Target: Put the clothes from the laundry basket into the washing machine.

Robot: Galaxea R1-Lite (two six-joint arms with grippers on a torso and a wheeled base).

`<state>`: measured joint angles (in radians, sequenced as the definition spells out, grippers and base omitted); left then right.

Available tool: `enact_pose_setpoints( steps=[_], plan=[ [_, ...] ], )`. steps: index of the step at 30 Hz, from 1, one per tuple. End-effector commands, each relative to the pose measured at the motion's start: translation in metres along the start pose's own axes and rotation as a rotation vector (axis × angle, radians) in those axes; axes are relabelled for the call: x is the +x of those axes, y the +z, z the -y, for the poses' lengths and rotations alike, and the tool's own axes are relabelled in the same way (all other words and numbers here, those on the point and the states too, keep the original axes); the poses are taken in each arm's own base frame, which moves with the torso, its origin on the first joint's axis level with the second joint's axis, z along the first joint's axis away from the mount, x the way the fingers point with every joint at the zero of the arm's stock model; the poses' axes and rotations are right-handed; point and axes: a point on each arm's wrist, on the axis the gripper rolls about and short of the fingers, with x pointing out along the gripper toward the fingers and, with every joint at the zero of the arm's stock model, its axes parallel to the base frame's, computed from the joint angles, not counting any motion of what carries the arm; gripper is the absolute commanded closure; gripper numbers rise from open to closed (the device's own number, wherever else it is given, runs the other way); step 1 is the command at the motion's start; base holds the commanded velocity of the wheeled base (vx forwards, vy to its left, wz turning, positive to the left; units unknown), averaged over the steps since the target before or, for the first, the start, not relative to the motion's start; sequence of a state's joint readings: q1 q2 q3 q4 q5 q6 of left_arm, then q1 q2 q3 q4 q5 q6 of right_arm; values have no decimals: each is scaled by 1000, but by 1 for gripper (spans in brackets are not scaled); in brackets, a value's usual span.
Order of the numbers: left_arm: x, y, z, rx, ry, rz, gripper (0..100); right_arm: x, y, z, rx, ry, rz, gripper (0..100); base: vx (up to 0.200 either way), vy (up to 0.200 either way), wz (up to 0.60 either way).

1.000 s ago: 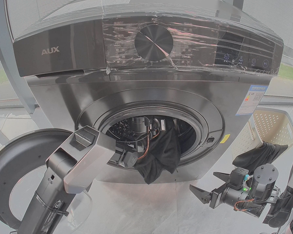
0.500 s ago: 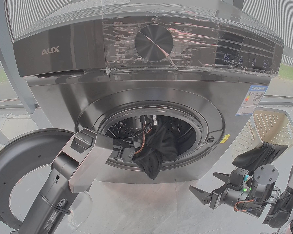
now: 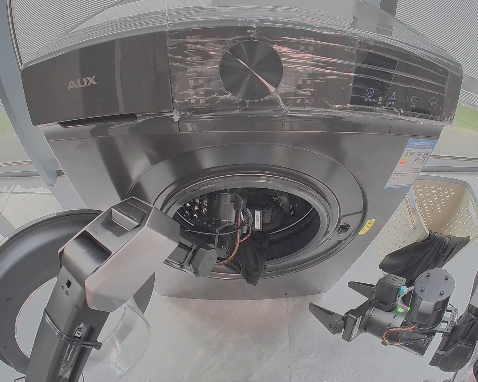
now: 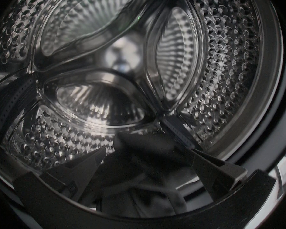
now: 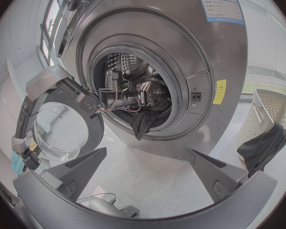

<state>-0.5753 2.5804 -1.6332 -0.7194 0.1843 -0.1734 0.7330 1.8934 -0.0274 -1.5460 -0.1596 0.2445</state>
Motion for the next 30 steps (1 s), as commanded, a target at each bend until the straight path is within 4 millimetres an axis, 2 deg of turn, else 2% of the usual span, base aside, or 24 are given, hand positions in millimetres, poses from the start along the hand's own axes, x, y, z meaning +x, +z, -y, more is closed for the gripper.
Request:
enact_pose_setpoints(
  steps=[1,4,10,15,18,29,30],
  plan=[
    [-44,21,20,27,-91,-68,0,-1,1,-1,-2,3,6,0,0,0,0],
    [-47,13,22,36,-110,-100,0,-1,1,-1,-2,3,6,0,0,0,0],
    [-39,-6,21,47,-105,-133,0,-2,0,-5,-5,20,2,0,0,0,0],
    [-34,-18,13,70,-83,-159,0,-2,-1,-6,-6,25,-2,0,0,0,0],
    [-31,-26,2,78,-59,-179,0,-1,-1,-6,-5,25,-4,0,0,0,0],
    [-28,-47,-5,95,-44,-232,0,-1,-2,-6,-4,23,-10,0,0,0,0],
    [-28,-48,-5,99,-45,-232,100,-1,-2,-6,-4,23,-10,0,0,0,0]
  ],
)
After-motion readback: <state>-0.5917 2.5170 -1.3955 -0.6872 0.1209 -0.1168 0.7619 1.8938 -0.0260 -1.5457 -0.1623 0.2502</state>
